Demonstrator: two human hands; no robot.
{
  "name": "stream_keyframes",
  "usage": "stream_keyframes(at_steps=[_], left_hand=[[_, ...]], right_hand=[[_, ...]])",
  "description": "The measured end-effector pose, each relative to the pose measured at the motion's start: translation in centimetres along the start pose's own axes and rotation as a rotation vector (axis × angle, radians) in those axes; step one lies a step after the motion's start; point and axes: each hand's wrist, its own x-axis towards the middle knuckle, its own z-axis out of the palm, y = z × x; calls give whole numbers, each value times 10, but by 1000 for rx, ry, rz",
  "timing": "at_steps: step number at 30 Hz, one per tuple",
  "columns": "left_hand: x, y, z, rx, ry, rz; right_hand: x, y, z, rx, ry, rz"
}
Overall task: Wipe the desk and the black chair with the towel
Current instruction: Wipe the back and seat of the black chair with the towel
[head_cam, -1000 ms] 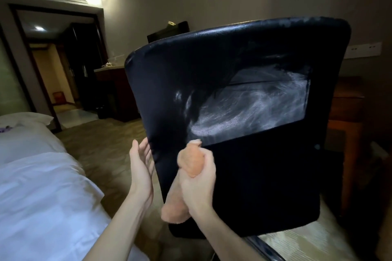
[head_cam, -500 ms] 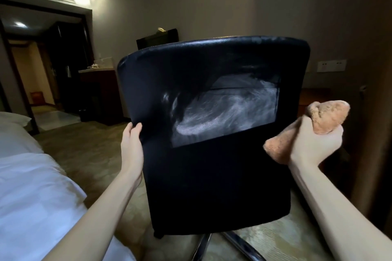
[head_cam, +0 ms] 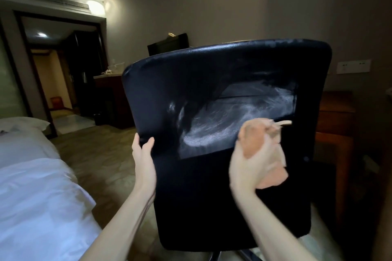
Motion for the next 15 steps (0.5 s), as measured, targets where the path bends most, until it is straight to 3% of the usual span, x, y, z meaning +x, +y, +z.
stream_keyframes(at_steps=[3,5,10,12,15], left_hand=[[-6,-1,0,-73,18,-8],[-11,7,-1,-146,-66,-41],[-19,13,-12,-95,-144,-28],[-9,8,-22,-15,-110,5],[3,2,-22,33,-48,7]], right_hand=[[-83,-9,32,-67,-131,-165],[-131,-15,49,-100,-261,-273],[-169,-19,60,-73,-507,-318],[-154,-17,50,3,-499,-353],[-117,-17,27,170,-298,-311]])
